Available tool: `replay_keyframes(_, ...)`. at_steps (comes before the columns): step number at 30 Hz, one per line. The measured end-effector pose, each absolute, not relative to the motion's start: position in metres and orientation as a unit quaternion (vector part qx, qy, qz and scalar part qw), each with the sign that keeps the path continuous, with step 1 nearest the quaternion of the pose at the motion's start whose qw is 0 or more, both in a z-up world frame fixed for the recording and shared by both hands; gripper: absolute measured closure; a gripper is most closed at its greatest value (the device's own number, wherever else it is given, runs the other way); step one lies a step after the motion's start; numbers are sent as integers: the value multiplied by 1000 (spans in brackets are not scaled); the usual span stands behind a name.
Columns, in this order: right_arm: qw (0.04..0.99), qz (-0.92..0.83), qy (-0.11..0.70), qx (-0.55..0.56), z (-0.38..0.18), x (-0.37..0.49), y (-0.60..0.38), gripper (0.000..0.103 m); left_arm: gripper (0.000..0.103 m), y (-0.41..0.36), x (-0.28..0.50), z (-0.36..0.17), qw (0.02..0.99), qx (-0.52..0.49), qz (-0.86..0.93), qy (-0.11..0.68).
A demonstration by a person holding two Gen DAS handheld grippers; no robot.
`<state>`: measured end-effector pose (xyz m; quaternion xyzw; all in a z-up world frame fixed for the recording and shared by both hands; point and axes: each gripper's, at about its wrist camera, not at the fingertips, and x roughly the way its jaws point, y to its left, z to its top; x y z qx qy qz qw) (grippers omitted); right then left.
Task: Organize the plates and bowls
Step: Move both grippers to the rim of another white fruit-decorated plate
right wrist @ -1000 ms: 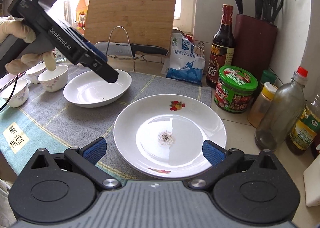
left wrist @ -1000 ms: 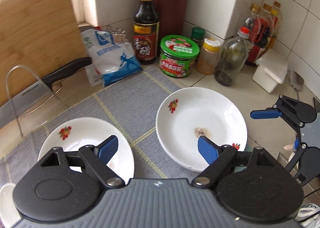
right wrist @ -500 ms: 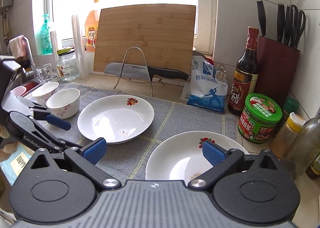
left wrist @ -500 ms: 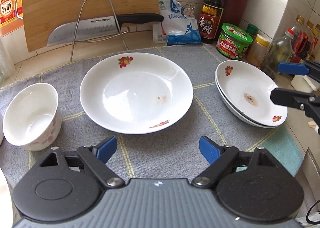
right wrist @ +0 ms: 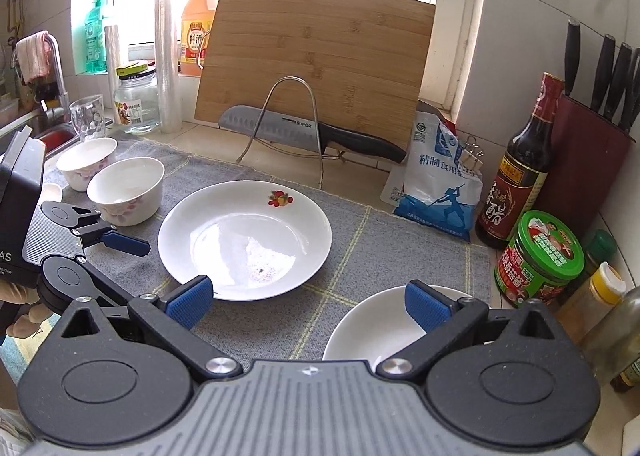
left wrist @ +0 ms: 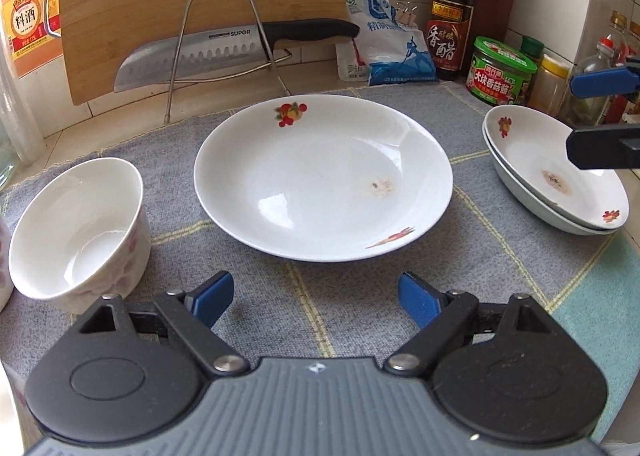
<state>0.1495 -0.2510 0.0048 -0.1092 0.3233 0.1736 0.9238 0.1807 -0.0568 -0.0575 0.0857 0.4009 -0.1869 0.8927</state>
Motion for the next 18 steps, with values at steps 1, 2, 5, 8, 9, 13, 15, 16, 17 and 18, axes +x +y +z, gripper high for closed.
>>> replay_keyframes(1,921,180,327,-112,4,153,-248,0,14,-57,182,-59,892,85,-189,401)
replay_keyframes(2,919,185,330,-114,3,157,-246,0,14,-57,183,-61,892,82,-190,401)
replay_keyframes(5,911,194,344,-120,0,169,-239,0,10,-58,185,-65,892,81,-197,398)
replay_keyframes(8,904,203,355,-124,-4,179,-232,0,7,-61,188,-67,893,88,-201,393)
replay_keyframes(9,902,208,358,-125,-6,182,-230,0,6,-62,188,-67,893,88,-201,392)
replay_keyframes(13,892,223,370,-136,-14,199,-222,0,1,-64,191,-69,896,85,-201,387)
replay_keyframes(15,887,231,374,-139,-16,207,-219,0,1,-67,191,-70,898,92,-196,383)
replay_keyframes(16,886,235,375,-141,-17,213,-218,0,1,-67,191,-70,899,92,-196,380)
replay_keyframes(17,884,240,376,-139,-18,218,-218,0,1,-67,191,-70,900,91,-195,380)
replay_keyframes(18,883,243,378,-135,-19,223,-219,0,1,-67,192,-70,900,91,-195,379)
